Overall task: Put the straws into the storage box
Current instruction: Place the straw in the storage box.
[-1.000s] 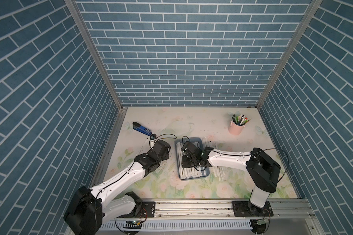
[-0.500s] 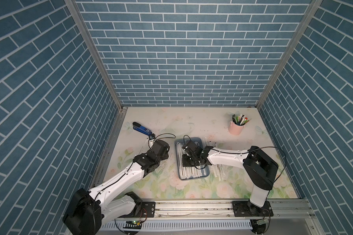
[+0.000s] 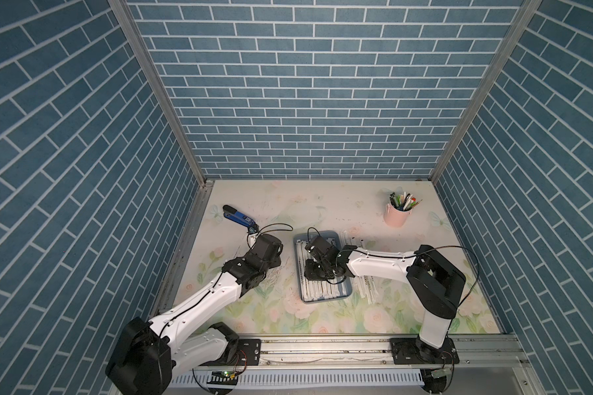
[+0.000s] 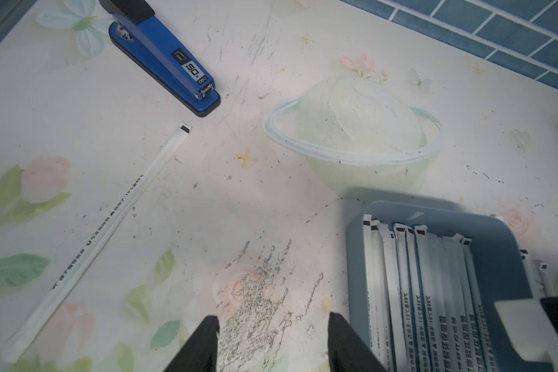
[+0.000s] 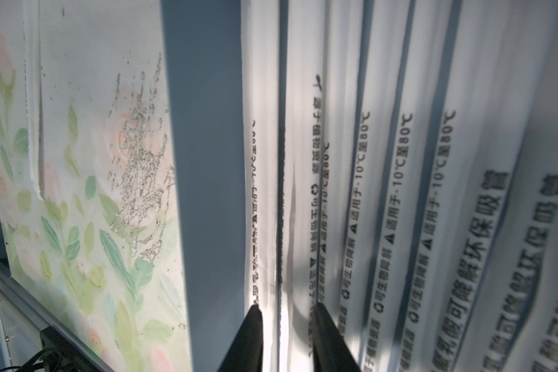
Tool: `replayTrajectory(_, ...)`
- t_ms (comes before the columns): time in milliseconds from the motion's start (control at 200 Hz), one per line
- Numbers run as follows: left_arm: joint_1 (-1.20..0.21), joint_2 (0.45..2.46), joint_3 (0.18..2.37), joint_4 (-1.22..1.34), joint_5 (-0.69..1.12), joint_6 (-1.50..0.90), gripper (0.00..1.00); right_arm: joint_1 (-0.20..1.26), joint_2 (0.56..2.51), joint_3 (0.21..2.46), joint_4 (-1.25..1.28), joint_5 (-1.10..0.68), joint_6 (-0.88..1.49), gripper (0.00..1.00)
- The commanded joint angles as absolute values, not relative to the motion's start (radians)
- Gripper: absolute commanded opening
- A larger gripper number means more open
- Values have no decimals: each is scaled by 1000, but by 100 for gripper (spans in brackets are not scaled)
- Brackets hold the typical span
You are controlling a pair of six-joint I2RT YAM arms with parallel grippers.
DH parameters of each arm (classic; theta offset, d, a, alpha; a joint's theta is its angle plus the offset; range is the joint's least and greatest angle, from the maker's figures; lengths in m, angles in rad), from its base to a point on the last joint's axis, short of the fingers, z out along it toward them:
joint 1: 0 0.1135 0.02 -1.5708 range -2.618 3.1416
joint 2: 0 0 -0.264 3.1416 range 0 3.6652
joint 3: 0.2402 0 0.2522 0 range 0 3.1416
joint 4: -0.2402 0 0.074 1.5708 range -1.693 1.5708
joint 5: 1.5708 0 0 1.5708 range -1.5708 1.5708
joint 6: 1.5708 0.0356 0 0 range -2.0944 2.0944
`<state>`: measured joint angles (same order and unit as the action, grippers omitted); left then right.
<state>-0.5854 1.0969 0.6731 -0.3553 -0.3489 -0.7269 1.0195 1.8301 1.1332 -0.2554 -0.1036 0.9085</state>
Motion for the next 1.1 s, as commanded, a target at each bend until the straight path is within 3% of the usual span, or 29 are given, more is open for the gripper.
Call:
replayTrajectory(0, -556, 1101, 700, -382, -347, -687, 54, 1011, 1786, 1158, -291, -81, 881, 30)
replayTrajectory(105, -536, 1116, 714, -383, -335, -673, 52, 1006, 1791, 1148, -274, -94, 881, 27)
replayTrajectory(405, -531, 1134, 721, -375, -315, -675, 51, 985, 1822, 1109, -214, -148, 914, 3)
replayTrajectory(495, -531, 1128, 717, -373, -313, -678, 51, 984, 1825, 1111, -232, -132, 913, 2)
replayTrajectory(555, -531, 1125, 715, -374, -315, -677, 51, 985, 1828, 1115, -239, -133, 912, 6)
replayTrajectory(640, -531, 1122, 713, -377, -315, -678, 51, 983, 1827, 1120, -244, -136, 915, 25)
replayTrajectory(910, -531, 1105, 701, -382, -322, -680, 51, 980, 1812, 1144, -263, -152, 921, 31)
replayTrajectory(960, -531, 1102, 698, -381, -323, -681, 51, 982, 1819, 1157, -289, -132, 909, 21)
replayTrajectory(990, -529, 1101, 696, -380, -323, -681, 51, 983, 1824, 1163, -303, -121, 903, 1)
replayTrajectory(1095, -530, 1105, 696, -377, -319, -682, 51, 986, 1844, 1168, -320, -112, 887, 0)
